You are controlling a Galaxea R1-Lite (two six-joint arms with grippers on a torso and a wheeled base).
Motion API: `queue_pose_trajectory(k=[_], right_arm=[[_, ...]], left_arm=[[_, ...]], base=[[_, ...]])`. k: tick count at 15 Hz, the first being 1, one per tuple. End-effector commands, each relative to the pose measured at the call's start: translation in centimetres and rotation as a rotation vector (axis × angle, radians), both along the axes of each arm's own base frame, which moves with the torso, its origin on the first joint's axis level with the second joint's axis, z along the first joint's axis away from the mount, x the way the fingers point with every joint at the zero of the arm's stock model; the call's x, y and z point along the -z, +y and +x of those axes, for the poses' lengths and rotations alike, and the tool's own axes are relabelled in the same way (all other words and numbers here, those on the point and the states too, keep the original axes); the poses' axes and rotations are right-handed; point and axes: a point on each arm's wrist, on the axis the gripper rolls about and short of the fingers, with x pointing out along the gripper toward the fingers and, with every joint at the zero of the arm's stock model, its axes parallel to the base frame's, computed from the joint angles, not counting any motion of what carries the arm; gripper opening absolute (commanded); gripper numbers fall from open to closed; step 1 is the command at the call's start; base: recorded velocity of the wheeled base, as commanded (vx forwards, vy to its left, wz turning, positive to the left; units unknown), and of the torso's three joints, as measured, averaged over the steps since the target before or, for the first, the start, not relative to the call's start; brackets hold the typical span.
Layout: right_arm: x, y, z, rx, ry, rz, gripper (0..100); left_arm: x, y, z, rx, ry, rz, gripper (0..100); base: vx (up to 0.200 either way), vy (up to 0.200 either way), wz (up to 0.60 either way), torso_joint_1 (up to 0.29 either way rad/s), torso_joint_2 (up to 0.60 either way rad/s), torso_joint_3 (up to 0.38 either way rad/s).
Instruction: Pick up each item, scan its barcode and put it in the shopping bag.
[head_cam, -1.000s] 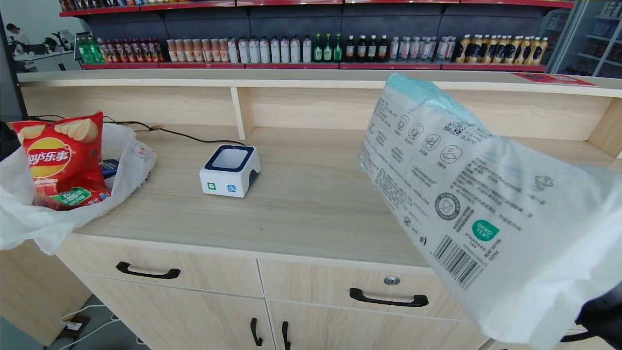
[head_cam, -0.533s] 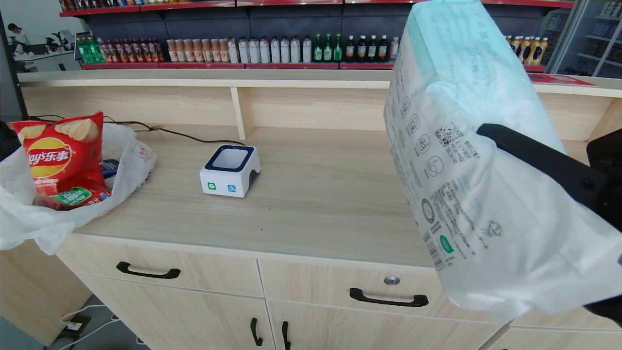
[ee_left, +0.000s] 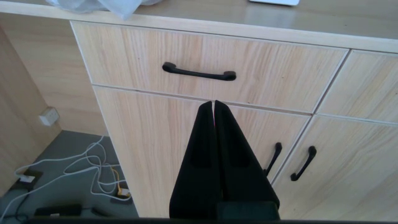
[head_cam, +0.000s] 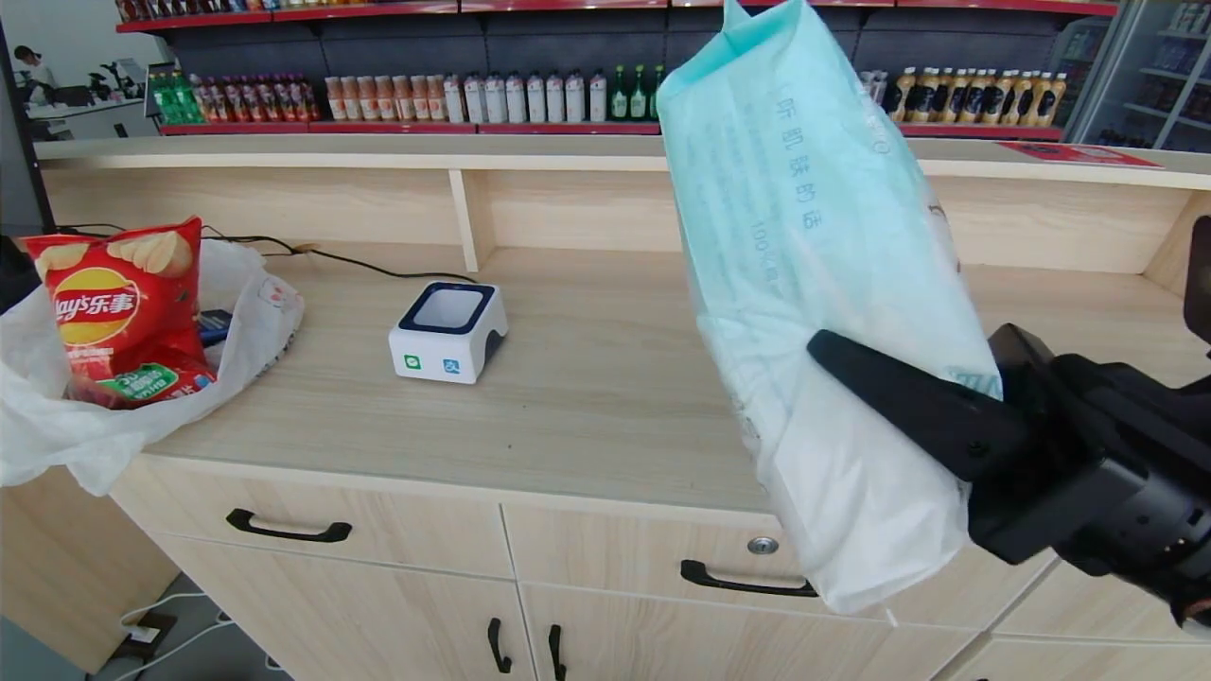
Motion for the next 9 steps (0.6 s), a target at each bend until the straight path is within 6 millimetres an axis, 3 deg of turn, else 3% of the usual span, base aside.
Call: queue_pose_trajectory(k=[1,4,8,9], right_arm=[[1.6,0.6,2.5,0.114,0.035,-0.054,0],[1.5,0.1,5.7,0.395,-0.063,-0.105,0],[-0.8,0.4,8.2,0.572,-0.151,-0.049,0],[-2.1,-0.5,9.1,0.647,-0.220,-0.039,0]], left_arm=[[0.0,0.0,0.0,-0.001,0.000,0.000,0],[0.0,0.0,0.0,-0.001,0.000,0.000,0],[0.0,0.0,0.0,-0.001,0.000,0.000,0],[0.0,0.0,0.0,-0.001,0.000,0.000,0]], base=[[0.000,0.000,0.00,0.000,0.00,0.000],[0.000,0.000,0.00,0.000,0.00,0.000],[0.000,0.000,0.00,0.000,0.00,0.000],[0.000,0.000,0.00,0.000,0.00,0.000]])
